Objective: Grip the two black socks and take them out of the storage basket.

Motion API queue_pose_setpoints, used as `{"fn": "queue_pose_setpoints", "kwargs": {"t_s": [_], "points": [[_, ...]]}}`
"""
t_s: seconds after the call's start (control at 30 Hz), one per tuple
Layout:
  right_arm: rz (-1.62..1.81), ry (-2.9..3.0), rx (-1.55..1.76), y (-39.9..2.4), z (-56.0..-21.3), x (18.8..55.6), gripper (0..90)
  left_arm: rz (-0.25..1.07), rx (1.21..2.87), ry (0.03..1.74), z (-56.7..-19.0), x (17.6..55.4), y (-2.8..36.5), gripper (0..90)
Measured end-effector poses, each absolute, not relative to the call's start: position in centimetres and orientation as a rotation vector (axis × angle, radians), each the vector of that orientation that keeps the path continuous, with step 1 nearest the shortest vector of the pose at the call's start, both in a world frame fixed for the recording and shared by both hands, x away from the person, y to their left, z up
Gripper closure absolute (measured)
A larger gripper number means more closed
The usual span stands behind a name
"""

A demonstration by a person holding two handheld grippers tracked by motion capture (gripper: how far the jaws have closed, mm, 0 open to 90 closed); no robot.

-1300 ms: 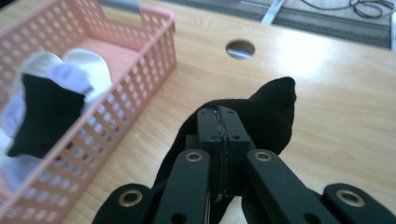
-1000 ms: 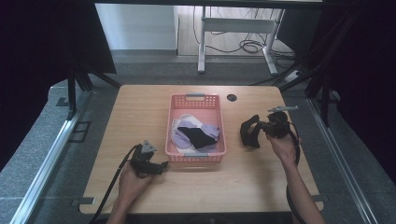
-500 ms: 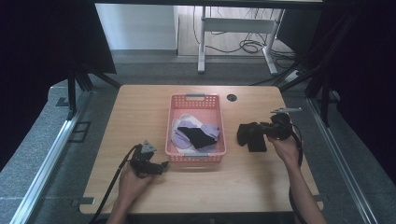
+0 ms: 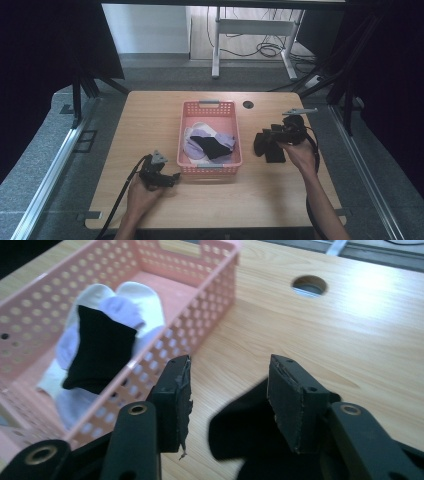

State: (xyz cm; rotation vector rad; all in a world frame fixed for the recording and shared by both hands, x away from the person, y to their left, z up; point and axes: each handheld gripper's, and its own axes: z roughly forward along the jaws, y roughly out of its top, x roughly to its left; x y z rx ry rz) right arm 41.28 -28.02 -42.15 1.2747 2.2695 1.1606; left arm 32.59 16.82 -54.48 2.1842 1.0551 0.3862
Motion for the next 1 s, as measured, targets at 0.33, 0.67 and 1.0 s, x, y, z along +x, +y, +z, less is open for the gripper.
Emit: {"fn": "queue_pose_setpoints", "kwargs": {"t_s": [0.33, 0.67, 1.0], "points": [[1.175, 2.373, 1.166, -23.4, -41.9, 41.9, 47.4, 0.386, 2.180, 1.057, -54.5, 32.6, 16.8, 12.3], [1.162, 2.451, 1.094, -19.9, -42.7, 42.7, 45.9, 0.386, 2.180, 1.057, -54.5, 32.6, 16.8, 12.3], [1.145, 2.533, 1.025, -16.0, -43.4, 43.2, 43.6, 0.385, 2.179, 1.058, -54.5, 32.6, 16.8, 12.3]]}}
